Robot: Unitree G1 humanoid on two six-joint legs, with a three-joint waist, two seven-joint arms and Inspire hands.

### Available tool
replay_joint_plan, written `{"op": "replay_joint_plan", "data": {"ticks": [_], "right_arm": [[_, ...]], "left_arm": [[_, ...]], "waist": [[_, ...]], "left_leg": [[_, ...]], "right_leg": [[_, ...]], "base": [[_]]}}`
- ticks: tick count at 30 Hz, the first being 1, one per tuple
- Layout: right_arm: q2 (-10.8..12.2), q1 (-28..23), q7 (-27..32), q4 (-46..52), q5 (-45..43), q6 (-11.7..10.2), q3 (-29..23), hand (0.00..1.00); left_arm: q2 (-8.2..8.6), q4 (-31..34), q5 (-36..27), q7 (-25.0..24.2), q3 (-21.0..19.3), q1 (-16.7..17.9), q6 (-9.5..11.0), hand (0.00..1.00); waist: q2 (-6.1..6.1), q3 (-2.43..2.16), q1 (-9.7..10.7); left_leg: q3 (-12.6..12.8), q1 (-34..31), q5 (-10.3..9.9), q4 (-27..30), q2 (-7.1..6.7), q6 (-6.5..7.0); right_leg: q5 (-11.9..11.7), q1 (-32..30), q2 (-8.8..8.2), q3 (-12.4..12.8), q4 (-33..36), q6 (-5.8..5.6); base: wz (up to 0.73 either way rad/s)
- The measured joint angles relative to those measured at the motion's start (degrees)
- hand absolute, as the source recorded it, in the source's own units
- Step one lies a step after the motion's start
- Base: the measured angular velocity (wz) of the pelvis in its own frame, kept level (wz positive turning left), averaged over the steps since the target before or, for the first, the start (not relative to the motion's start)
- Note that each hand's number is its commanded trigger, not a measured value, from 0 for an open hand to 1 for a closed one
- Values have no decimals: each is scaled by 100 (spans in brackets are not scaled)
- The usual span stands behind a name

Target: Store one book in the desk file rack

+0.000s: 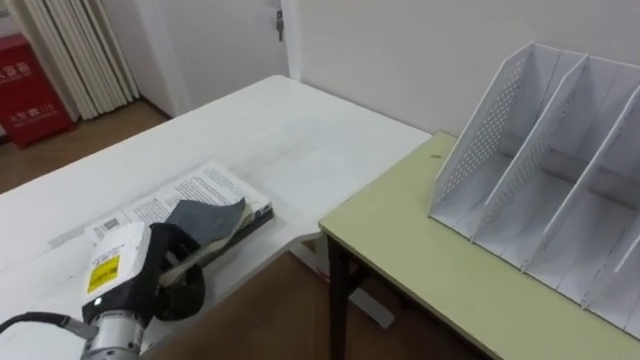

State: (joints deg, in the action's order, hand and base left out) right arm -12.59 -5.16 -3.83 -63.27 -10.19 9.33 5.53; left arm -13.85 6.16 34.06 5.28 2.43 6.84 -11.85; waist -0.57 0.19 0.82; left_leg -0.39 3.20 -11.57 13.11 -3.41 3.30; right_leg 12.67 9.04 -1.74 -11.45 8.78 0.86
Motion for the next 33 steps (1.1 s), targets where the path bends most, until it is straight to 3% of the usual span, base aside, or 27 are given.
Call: {"op": "replay_joint_plan", "data": {"ticks": [3,4,5,7,12,14,24,26,33], "right_arm": [[-8,18,-70,474,269,-228,-16,0],[11,31,-176,647,290,-452,-13,0],[50,65,-299,775,299,-631,-9,0],[127,123,-476,945,303,-754,-9,0],[184,96,-990,1815,360,-916,27,0],[178,6,-1125,2176,333,-1000,55,0],[183,-182,-1734,3552,395,-1133,47,0],[189,-182,-1857,3849,692,-1142,8,0],[178,-158,-2113,4369,2375,-1270,-15,0]], "left_arm": [[11,234,-1024,-118,9,-1,390,100],[24,240,-1397,-189,10,-1,554,100],[60,240,-1757,-278,11,-1,633,100],[144,238,-2100,-425,11,17,697,100],[161,266,-3144,-854,-2,39,755,100],[155,297,-3751,-999,-8,47,898,100],[145,406,-4999,-1888,-12,59,1379,100],[132,398,-5346,-2114,-13,60,1489,100],[75,385,-6246,-2702,-22,226,1550,100]], "waist": [[14,29,-94],[10,32,-96],[5,34,-96],[5,35,-113],[-8,33,-132],[-14,29,-149],[-69,5,-180],[-81,11,-143],[-68,51,-116]], "left_leg": [[-22,-46,0,30,1,0],[6,-43,-1,40,3,0],[12,-48,-1,45,6,-1],[10,-58,-1,45,10,-1],[13,-55,-2,27,19,-2],[33,-61,-3,28,33,-3],[49,-42,-2,25,63,-4],[48,-12,-1,43,62,-4],[179,27,-3,56,75,0]], "right_leg": [[-5,-10,16,-11,0,0],[-7,-12,24,0,-6,3],[-10,-10,28,9,-5,8],[-14,-8,27,10,15,15],[-16,-35,23,28,37,17],[-17,-72,8,29,99,15],[-24,-117,1,69,218,26],[-23,-95,-1,77,246,26],[-22,-82,-9,183,292,25]], "base": [[3],[0],[0],[0],[-1],[0],[-1],[0],[-9]]}}
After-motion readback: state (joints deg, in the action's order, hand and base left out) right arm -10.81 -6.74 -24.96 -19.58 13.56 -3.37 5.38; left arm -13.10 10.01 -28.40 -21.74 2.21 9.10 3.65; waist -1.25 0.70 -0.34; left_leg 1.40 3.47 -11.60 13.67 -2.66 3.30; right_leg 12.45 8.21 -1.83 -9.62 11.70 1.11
